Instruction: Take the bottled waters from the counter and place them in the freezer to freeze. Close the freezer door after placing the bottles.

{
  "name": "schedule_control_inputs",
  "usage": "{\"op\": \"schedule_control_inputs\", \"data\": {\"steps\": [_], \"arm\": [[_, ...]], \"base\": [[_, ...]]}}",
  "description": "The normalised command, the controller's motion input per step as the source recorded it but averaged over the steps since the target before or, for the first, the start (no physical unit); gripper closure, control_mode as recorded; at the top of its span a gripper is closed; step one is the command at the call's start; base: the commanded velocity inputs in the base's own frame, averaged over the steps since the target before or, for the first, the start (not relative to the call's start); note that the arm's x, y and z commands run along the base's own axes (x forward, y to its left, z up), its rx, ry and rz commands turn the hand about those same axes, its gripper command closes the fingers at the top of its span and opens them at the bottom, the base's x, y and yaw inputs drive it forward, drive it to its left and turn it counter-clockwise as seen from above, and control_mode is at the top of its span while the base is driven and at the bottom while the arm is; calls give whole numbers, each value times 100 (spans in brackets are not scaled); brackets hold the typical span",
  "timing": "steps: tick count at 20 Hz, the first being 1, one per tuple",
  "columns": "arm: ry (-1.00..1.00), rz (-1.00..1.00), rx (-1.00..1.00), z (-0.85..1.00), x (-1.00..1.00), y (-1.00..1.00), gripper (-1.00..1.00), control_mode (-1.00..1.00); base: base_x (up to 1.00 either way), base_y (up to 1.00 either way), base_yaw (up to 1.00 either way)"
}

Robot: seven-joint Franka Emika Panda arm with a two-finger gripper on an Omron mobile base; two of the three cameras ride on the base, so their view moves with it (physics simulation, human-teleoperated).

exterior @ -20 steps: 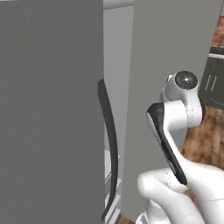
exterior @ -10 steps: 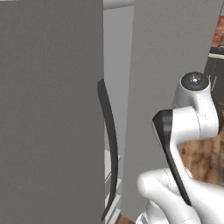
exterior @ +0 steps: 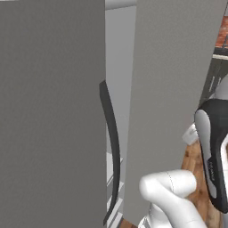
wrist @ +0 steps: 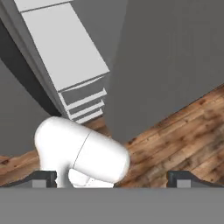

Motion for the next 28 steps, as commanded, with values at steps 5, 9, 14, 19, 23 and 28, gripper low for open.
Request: {"op": "schedule_control_inputs", "data": {"steps": [5, 9, 14, 19, 23, 28], "arm": [[6, -58, 21, -7, -16, 1, -100, -100], [14, -39, -10, 0, 0, 0, -100, -100], [6, -14, -23, -22, 1, 0, -100, -100], [0, 0, 0, 0, 0, 0, -100, -100], [0, 0, 0, 0, 0, 0, -100, -100], [0, 0, 0, 0, -34, -1, -100, -100]], "base": [[0, 0, 0], [0, 0, 0], [0, 0, 0], [0, 0, 0], [0, 0, 0], [0, 0, 0]]}}
